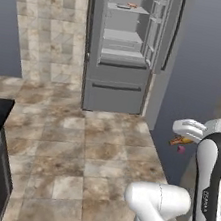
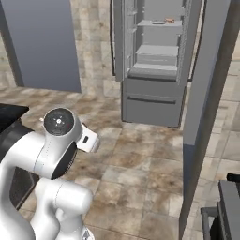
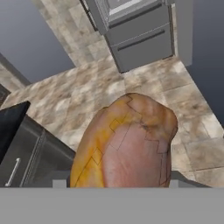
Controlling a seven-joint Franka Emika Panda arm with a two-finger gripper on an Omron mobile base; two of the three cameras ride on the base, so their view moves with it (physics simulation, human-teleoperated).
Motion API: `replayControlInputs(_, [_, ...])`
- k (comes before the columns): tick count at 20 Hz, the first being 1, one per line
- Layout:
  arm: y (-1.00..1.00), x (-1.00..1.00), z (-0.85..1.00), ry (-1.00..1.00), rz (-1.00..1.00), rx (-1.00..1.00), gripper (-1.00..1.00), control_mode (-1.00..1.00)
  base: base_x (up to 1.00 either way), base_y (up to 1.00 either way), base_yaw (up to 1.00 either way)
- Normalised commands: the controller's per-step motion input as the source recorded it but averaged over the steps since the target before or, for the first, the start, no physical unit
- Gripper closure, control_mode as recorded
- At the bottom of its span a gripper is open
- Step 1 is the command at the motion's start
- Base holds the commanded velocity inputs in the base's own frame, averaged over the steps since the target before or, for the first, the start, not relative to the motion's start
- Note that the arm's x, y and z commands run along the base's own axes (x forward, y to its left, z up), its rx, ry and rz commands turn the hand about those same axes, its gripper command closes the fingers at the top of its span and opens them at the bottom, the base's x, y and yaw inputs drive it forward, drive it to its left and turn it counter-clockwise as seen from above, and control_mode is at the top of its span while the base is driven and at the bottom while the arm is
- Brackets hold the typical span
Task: Retrieve the chicken drumstick from the fridge and place it on the saucepan with marinade on the stove.
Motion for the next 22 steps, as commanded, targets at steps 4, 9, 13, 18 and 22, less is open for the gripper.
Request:
replayControlInputs(4, [0.00,0.00,0.00,0.00,0.00,0.00,1.00,1.00,-1.00,0.09,-0.04])
replayControlInputs(9, [0.00,0.00,0.00,0.00,0.00,0.00,1.00,1.00,-0.77,0.00,-0.25])
replayControlInputs(13, [0.00,0.00,0.00,0.00,0.00,0.00,1.00,1.00,-0.51,0.00,-0.37])
replayControlInputs(18, [0.00,0.00,0.00,0.00,0.00,0.00,1.00,1.00,-0.27,0.00,-0.39])
replayControlInputs(22, [0.00,0.00,0.00,0.00,0.00,0.00,1.00,1.00,-0.04,0.00,-0.42])
